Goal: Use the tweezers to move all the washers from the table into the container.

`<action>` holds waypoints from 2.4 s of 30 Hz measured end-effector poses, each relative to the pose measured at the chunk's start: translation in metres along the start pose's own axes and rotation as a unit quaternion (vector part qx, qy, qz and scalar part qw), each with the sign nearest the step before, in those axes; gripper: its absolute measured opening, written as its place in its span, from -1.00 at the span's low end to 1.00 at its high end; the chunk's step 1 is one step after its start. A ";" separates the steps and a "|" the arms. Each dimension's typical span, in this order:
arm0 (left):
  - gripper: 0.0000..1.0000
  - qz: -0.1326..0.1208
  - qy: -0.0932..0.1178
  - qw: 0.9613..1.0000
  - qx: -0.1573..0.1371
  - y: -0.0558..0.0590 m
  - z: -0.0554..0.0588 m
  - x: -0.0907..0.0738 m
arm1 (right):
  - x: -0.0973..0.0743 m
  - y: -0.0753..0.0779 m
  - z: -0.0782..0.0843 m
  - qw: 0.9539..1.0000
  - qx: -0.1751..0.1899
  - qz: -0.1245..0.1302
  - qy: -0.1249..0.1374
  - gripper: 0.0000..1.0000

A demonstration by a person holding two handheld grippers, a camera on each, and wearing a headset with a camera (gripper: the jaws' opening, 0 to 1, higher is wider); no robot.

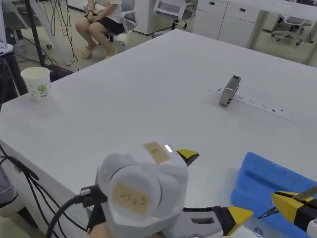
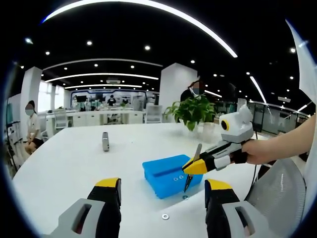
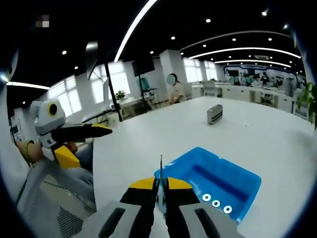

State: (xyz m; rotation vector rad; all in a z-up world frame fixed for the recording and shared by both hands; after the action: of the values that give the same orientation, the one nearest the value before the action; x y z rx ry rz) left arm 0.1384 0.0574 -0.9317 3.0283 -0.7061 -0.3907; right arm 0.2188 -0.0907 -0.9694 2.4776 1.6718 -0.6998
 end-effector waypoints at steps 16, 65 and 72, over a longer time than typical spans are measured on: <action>0.37 0.003 -0.004 1.000 0.003 0.002 0.001 0.000 | 0.006 0.009 0.021 0.998 -0.042 -0.004 -0.056 -0.94; 0.35 0.008 -0.006 1.000 0.005 0.003 0.002 0.001 | -0.012 -0.010 -0.034 0.999 -0.031 -0.030 0.026 -0.96; 0.35 0.006 -0.004 1.000 0.003 0.003 0.001 0.000 | -0.011 0.001 -0.049 0.998 -0.013 -0.023 0.050 -0.96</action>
State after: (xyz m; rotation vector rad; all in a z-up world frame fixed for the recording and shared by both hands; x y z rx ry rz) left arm 0.1371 0.0549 -0.9327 3.0284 -0.7283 -0.3999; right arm 0.2324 -0.0858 -0.9208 2.5026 1.7645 -0.5634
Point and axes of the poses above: the centre of the closed fingertips' face, and the gripper's own axes: x roughly forward along the fingers, y roughly to its right, z roughly out of its underside, the point moved 6 cm from there along -x, roughly backward along the fingers, and after that the axes turned 2 degrees about -z, right-handed, at the moved point
